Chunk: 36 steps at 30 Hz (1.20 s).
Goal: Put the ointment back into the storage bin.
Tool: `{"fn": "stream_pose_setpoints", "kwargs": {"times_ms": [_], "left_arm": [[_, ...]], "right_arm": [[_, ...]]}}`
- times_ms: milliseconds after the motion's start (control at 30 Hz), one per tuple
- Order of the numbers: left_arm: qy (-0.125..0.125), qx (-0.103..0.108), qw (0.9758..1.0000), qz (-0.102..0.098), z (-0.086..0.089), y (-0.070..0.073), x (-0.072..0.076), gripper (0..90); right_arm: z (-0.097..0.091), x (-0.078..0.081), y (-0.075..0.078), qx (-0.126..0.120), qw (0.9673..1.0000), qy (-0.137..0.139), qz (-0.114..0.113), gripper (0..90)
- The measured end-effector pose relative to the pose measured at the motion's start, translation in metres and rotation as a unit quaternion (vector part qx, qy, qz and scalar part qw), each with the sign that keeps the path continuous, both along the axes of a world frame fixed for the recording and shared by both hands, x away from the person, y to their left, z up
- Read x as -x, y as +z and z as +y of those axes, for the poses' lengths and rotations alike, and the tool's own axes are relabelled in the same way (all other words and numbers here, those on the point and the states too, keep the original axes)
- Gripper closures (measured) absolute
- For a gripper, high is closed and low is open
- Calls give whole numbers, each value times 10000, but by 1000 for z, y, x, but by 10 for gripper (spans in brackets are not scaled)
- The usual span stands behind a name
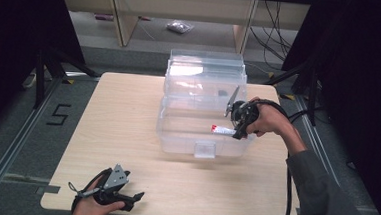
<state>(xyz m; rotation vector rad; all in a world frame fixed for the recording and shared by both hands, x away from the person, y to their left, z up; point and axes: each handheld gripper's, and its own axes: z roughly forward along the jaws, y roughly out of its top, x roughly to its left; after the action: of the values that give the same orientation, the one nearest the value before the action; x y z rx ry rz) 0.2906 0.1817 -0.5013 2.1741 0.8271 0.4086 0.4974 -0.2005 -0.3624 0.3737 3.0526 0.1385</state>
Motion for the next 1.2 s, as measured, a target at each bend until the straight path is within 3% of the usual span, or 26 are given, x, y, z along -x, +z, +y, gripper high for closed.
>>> {"fn": "stream_pose_setpoints", "kwargs": {"times_ms": [167, 267, 300, 433, 467, 533, 633, 833, 867, 967, 1167, 1200], "left_arm": [[17, 2, 10000, -12, 1, 0, -1, 156], [77, 63, 10000, 9, 0, 0, 1, 157], [22, -2, 10000, -16, 1, 0, -1, 156], [47, 48, 10000, 0, 0, 0, 1, 157], [49, 41, 10000, -4, 0, 0, 1, 156], [53, 41, 10000, -16, 0, 0, 1, 156], [73, 88, 9999, 6, 0, 0, 1, 157], [53, 47, 10000, -18, 0, 0, 1, 156], [51, 37, 10000, -3, 0, 0, 1, 156], [26, -19, 10000, 2, 1, 0, 0, 156], [51, 38, 10000, -7, 1, 0, 0, 156], [60, 167, 9998, 4, 0, -1, 0, 156]], "right_arm": [[-2, -6, -6, 40, 9999, -155, 48, 709], [-2, -8, -7, 77, 10000, -35, -16, 709], [-2, -9, -9, 64, 10000, 18, -4, 709], [-3, -11, -12, 44, 10000, -34, -13, 709], [-2, -12, -14, 17, 10000, 88, -24, 709], [-2, -11, -15, 33, 10000, -65, 2, 709], [-2, -11, -19, 22, 10000, 16, 7, 709], [-3, -14, -25, 36, 9999, -100, 8, 709], [-3, -15, -26, 19, 10000, 22, -12, 708], [-1, -16, -27, 49, 10000, 37, -9, 707], [-1, -17, -25, -127, 9999, 28, -26, 701], [-1, -16, -25, -139, 9999, -54, -60, 701]]}}
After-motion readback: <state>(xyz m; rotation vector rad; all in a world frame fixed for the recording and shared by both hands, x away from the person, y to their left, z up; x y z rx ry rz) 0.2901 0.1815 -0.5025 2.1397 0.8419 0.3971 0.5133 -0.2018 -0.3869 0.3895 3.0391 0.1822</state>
